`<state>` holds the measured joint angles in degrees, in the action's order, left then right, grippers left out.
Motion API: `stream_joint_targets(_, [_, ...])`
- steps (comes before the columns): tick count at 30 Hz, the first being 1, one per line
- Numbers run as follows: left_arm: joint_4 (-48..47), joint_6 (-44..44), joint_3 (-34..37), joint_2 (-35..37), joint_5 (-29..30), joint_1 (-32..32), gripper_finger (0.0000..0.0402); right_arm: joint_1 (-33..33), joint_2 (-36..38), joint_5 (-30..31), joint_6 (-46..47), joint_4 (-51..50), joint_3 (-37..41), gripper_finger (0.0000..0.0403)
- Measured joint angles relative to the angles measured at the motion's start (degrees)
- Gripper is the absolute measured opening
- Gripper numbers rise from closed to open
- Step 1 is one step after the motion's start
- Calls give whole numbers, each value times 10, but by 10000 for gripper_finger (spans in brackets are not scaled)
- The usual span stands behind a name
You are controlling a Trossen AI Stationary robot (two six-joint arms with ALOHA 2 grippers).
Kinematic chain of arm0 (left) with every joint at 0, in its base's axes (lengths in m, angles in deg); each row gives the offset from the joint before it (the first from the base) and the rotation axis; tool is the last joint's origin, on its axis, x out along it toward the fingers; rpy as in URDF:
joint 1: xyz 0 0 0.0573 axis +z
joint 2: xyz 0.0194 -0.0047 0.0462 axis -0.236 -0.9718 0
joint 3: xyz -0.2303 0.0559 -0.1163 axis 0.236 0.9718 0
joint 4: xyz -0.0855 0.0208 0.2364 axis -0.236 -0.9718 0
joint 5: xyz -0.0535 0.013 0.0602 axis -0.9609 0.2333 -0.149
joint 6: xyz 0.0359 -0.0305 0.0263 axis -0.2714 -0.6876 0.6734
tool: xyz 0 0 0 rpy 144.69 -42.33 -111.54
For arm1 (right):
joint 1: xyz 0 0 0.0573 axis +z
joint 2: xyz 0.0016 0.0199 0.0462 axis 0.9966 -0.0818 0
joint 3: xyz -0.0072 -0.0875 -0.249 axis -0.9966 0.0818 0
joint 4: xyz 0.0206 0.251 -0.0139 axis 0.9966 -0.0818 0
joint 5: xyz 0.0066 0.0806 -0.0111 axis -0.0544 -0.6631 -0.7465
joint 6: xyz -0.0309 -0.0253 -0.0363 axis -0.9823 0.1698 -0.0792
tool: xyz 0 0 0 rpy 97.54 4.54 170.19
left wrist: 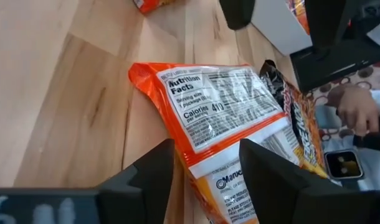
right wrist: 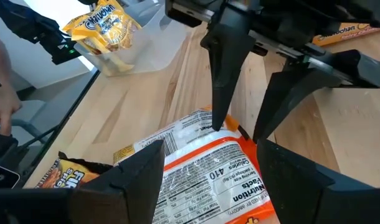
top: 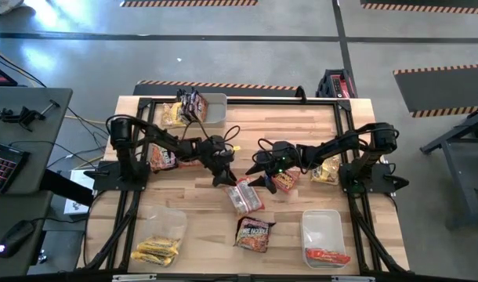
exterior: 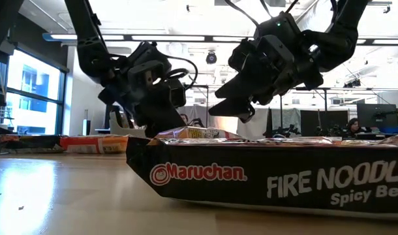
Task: Sort Maruchan noodles
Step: Put the bottom orange noodle pack into the white bin
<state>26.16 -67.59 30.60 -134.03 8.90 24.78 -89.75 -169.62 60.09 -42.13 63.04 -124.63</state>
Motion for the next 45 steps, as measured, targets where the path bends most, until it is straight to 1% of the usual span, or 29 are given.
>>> stream_joint_targets(5, [-7,26,1,-1,7,-14,158,0,0,0,1,0,0,238])
stream_joint_targets(8, [-14,55,1,-1,23,-28,151,0,0,0,2,0,0,238])
stream_joint_targets(11, [-49,92,-12,-1,36,-42,137,0,0,0,9,0,0,238])
stream_joint_targets(15, [-106,150,-40,-2,37,-59,99,0,0,2,17,0,0,238])
stream_joint_targets(21, [-119,184,-57,-1,35,-63,18,0,13,4,36,-18,0,238])
stream_joint_targets(23, [-120,186,-58,2,36,-59,6,0,33,4,44,-53,0,238])
stream_joint_targets(27, [-133,200,-57,18,47,-53,4,3,75,33,71,-136,0,238])
stream_joint_targets(30, [-139,204,-57,42,64,-51,1,14,85,56,135,-154,9,238])
stream_joint_targets(34, [-156,223,-58,78,92,-51,0,42,70,73,261,-116,35,238])
stream_joint_targets(36, [-158,232,-58,95,103,-52,0,60,62,101,296,-92,49,238])
stream_joint_targets(40, [-154,241,-58,121,107,-52,0,84,47,149,310,-15,63,238])
stream_joint_targets(45, [-148,246,-58,144,107,-54,0,90,23,171,268,41,65,238])
